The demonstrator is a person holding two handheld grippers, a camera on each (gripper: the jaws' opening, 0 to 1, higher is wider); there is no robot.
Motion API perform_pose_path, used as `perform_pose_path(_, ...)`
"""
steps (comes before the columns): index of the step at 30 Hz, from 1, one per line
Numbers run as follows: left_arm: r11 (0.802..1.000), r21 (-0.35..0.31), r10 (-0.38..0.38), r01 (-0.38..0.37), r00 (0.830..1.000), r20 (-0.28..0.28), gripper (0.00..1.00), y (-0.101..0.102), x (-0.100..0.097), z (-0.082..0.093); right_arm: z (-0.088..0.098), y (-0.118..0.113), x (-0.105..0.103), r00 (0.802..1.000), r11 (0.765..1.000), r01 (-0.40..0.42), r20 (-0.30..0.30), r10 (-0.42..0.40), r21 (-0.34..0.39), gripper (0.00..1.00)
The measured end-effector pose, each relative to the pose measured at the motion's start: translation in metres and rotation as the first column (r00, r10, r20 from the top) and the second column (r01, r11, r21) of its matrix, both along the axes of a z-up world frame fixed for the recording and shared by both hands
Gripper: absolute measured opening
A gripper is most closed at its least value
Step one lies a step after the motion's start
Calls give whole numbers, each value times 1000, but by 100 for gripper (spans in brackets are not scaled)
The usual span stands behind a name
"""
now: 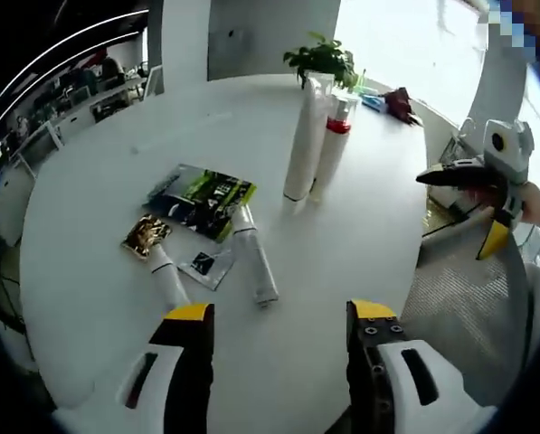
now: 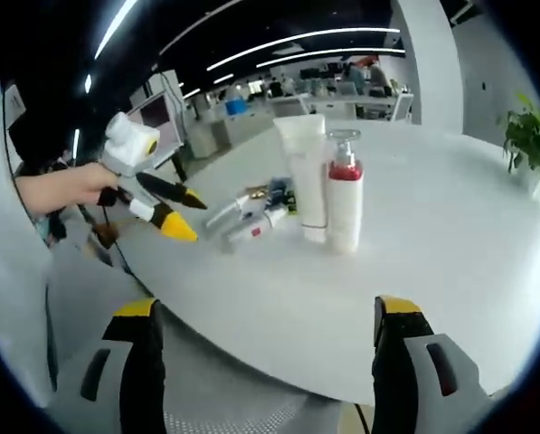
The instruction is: Arrange the skincare products in the storage area until every visible bottle or jar stands upright without overlapping.
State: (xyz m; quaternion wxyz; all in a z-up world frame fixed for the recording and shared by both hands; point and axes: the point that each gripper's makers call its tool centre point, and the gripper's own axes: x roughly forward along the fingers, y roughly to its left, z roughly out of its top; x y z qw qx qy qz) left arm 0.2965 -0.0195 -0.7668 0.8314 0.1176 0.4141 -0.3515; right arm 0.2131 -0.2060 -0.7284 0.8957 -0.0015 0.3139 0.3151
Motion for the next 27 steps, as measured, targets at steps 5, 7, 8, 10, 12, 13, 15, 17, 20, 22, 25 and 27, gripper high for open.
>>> perform_pose_path(5, 1000, 29, -4, 4, 1000, -2, 59, -7, 13, -9, 1, -3, 2, 1000, 1000, 19, 9, -19, 11, 96)
perform_pose_path(7, 999, 43, -8, 8, 1000, -5, 59, -13, 17, -12, 0, -4, 2, 1000, 1000, 17, 13, -17, 6, 96)
perform_pose_path(8, 999, 48, -11, 11, 1000, -6, 59, -15, 20, -14, 0, -4, 2, 1000, 1000, 20, 14, -20, 4, 97)
perform_pose_path(10, 998, 65, -15, 15, 1000, -9, 57, -18, 26, -19, 1, -4, 2, 1000, 1000, 18, 17, -18, 5, 97)
perform_pose_path(12, 996, 84, -20, 21, 1000, -13, 55, -20, 32, -24, 0, -4, 2, 1000, 1000, 14, 18, -14, 0, 97)
perform_pose_path(13, 995, 93, -22, 23, 1000, -15, 55, -21, 34, -26, 0, -4, 2, 1000, 1000, 12, 19, -11, -6, 97)
perform_pose_path(15, 993, 113, -31, 33, 999, -19, 54, -23, 37, -30, -1, -3, 2, 1000, 1000, 7, 21, -7, -16, 97)
perform_pose_path(17, 990, 131, -47, 49, 999, -20, 53, -22, 39, -35, -1, -4, 2, 1000, 1000, 6, 23, -5, -23, 97)
perform_pose_path(20, 983, 166, -72, 76, 997, -29, 48, -25, 40, -38, -2, -4, 2, 1000, 1000, 9, 25, -8, -28, 96)
perform_pose_path(22, 981, 176, -76, 81, 997, -32, 44, -25, 42, -40, -2, -4, 2, 1000, 1000, 12, 25, -11, -26, 96)
perform_pose_path(25, 978, 188, -84, 90, 996, -42, 42, -22, 45, -46, -1, -5, 2, 1000, 1000, 17, 26, -16, -22, 96)
perform_pose_path(27, 976, 195, -91, 98, 995, -47, 41, -23, 46, -46, -1, -5, 3, 999, 1000, 18, 27, -18, -21, 96)
